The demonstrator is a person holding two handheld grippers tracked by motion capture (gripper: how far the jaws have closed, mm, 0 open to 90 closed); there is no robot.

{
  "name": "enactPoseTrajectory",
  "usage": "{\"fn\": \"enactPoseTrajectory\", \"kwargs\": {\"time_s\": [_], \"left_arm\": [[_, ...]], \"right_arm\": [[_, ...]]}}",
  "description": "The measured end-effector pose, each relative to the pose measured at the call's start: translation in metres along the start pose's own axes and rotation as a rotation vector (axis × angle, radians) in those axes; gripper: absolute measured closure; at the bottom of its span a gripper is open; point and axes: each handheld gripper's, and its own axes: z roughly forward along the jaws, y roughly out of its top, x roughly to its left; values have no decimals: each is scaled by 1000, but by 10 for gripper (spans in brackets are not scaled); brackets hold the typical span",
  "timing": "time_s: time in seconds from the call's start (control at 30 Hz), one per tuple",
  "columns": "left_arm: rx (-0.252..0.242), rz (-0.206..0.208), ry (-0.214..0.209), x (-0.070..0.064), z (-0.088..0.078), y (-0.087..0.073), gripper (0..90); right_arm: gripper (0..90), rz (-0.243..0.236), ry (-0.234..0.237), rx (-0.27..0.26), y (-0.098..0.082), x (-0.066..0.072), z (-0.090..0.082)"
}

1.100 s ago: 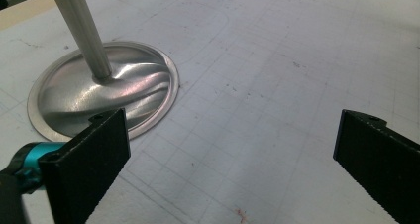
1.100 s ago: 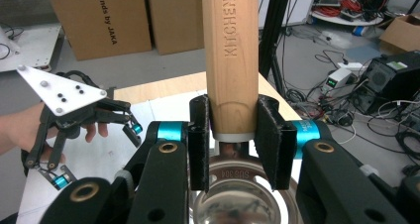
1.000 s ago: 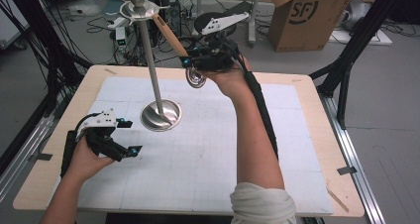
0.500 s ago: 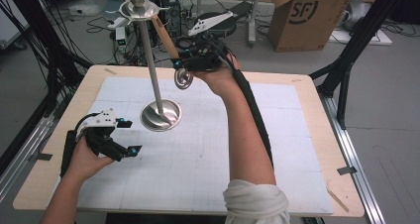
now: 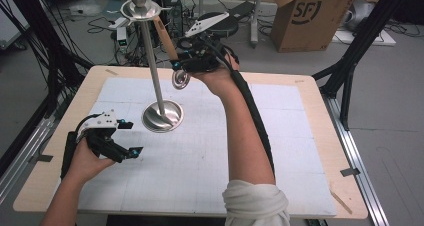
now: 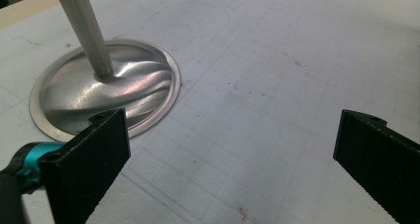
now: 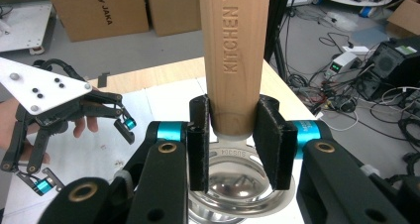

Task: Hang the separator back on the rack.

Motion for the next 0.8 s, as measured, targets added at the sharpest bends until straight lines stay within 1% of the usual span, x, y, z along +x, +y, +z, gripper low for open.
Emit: {"fn": "enactPoseTrajectory", "kwargs": {"time_s": [0.07, 0.13, 0.17, 0.2, 0.27, 0.4, 0.43, 0.47, 0.5, 0.53, 0.6, 0.67, 0.7, 0.73, 0.8], "left_arm": [[2, 1, 0, 0, 0, 0, 16], [4, 5, 0, 0, 0, 0, 16], [4, 3, -2, 0, 1, 0, 16], [4, 3, -3, 0, 1, 0, 16], [8, 4, -1, 0, 1, 0, 16], [-1, -2, -4, 0, 0, 0, 17], [0, -2, -4, 0, 0, 0, 16], [0, -2, -5, -1, 1, 0, 16], [0, -2, -6, -1, 1, 0, 16], [-1, -2, -6, -1, 1, 0, 16], [-2, 0, -9, 0, 0, 0, 16], [-9, -4, -12, 0, -1, 0, 16], [-16, -6, -10, 0, -2, 0, 16], [-16, -5, -12, 0, -2, 0, 16], [-16, -3, -12, 1, -2, 0, 16]], "right_arm": [[676, -21, -20, 3, 0, 1, 0], [662, -25, -31, 9, 0, 2, -1], [643, -33, -37, -2, 1, 2, -1], [629, -31, -38, -7, 1, 2, -2], [614, -43, -45, -19, 2, 3, -4], [581, -48, -56, -20, 2, 3, -5], [554, -36, -59, -16, 1, 3, -6], [554, -36, -59, -16, 1, 3, -6], [519, -33, -65, -18, 1, 4, -8], [519, -33, -65, -18, 1, 4, -8], [479, -29, -67, -18, 0, 6, -9], [444, -28, -83, -7, -2, 9, -11], [440, -28, -88, 1, -2, 10, -13], [438, -41, -88, -8, -5, 13, -15], [433, -40, -79, -19, -8, 15, -21]]}}
